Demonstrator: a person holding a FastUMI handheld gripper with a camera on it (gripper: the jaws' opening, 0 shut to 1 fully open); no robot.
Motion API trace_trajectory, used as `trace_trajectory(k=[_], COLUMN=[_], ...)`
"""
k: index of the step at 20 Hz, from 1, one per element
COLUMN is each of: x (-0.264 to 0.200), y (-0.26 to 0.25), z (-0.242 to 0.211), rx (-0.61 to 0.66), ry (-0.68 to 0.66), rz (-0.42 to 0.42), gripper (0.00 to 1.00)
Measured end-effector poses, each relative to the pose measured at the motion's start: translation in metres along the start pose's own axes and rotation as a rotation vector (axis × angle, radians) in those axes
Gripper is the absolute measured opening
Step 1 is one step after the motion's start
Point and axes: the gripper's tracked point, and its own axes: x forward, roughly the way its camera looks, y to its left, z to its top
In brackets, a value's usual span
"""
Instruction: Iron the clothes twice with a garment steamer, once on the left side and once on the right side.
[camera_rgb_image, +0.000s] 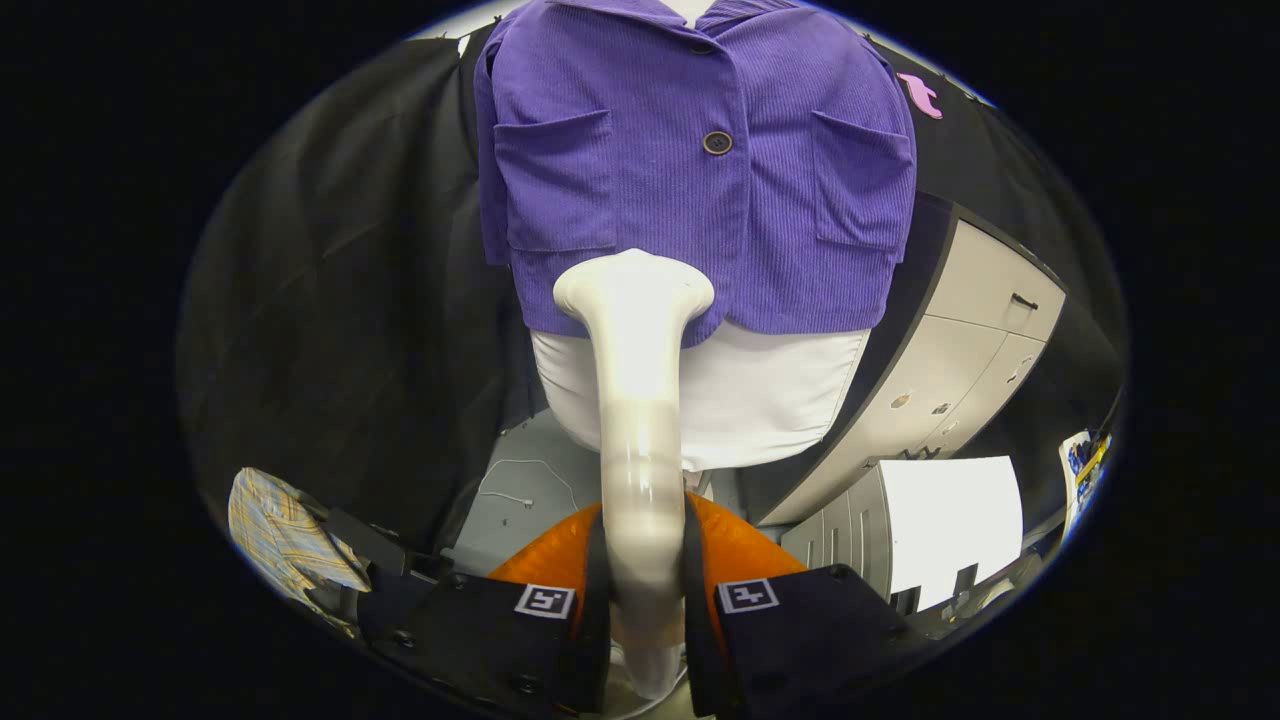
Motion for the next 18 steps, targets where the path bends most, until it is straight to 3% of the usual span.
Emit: trace_trajectory(k=[4, 10, 18], x=[-0.015, -0.050, -0.108], y=[-0.020, -0.092, -0.247], z=[-0.003, 0.025, 0.123], rx=[0.032, 0.125, 0.201], ry=[0.007, -0.042, -0.220], rz=[0.002, -0.037, -0.187], gripper=[0.39, 0.39, 0.39])
